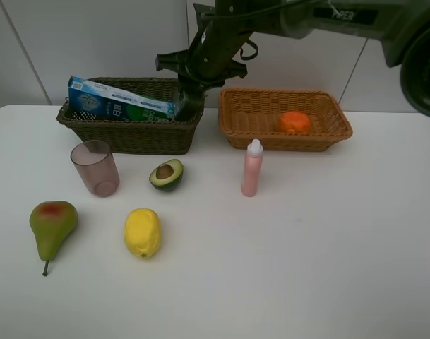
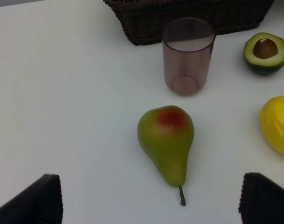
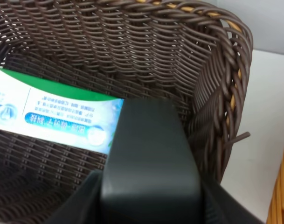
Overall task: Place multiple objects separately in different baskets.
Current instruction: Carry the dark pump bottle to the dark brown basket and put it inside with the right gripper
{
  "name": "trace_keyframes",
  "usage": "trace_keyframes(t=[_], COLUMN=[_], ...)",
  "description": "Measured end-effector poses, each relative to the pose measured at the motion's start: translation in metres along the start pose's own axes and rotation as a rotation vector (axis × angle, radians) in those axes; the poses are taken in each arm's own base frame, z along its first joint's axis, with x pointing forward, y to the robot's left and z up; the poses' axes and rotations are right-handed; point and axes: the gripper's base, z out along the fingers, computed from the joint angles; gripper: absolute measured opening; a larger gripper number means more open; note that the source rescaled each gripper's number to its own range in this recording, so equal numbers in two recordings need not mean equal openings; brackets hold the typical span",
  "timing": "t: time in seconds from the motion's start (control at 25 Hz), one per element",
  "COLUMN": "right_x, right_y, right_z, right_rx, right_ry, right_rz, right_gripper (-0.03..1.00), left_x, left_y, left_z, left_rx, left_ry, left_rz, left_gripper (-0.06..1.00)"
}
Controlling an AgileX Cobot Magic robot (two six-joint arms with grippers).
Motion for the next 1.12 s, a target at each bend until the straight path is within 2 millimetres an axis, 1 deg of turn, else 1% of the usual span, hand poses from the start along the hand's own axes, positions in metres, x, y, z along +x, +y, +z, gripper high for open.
trace_keyframes(t=[0.44, 0.48, 0.52, 0.56, 0.64, 0.68, 0.72, 0.76, 0.84, 0.88, 1.12], right_x=[0.0011, 0.0011, 0.0010, 0.0007, 0.0002, -0.0001, -0.0002, -0.0004, -0.0005, -0.0005, -0.0005], right_y=[0.0006, 0.0007, 0.0007, 0.0007, 0.0000, -0.0008, -0.0012, -0.0016, -0.0019, -0.0019, -0.0019], right_z=[0.0000, 0.0000, 0.0000, -0.0001, -0.0003, -0.0003, -0.0003, -0.0003, -0.0004, -0.0004, -0.0004], right_rx=[-0.007, -0.008, -0.008, -0.007, 0.001, 0.009, 0.014, 0.019, 0.021, 0.022, 0.022], right_ry=[0.012, 0.012, 0.011, 0.009, 0.005, 0.003, 0.001, 0.000, -0.001, -0.001, -0.001], right_rz=[0.013, 0.014, 0.014, 0.012, 0.002, -0.008, -0.014, -0.021, -0.024, -0.024, -0.024], right_gripper=[0.10, 0.12, 0.16, 0.26, 0.54, 0.70, 0.82, 0.90, 0.96, 0.97, 1.00], left_x=[0.0000, 0.0000, 0.0000, 0.0000, 0.0000, 0.0000, 0.0000, 0.0000, 0.0000, 0.0000, 0.0000], left_y=[0.0000, 0.0000, 0.0000, 0.0000, 0.0000, 0.0000, 0.0000, 0.0000, 0.0000, 0.0000, 0.0000], left_z=[0.0000, 0.0000, 0.0000, 0.0000, 0.0000, 0.0000, 0.0000, 0.0000, 0.0000, 0.0000, 0.0000], left_rx=[0.000, 0.000, 0.000, 0.000, 0.000, 0.000, 0.000, 0.000, 0.000, 0.000, 0.000], left_ry=[0.000, 0.000, 0.000, 0.000, 0.000, 0.000, 0.000, 0.000, 0.000, 0.000, 0.000], left_rz=[0.000, 0.000, 0.000, 0.000, 0.000, 0.000, 0.000, 0.000, 0.000, 0.000, 0.000], left_gripper=[1.00, 1.00, 1.00, 1.00, 1.00, 1.00, 1.00, 1.00, 1.00, 1.00, 1.00])
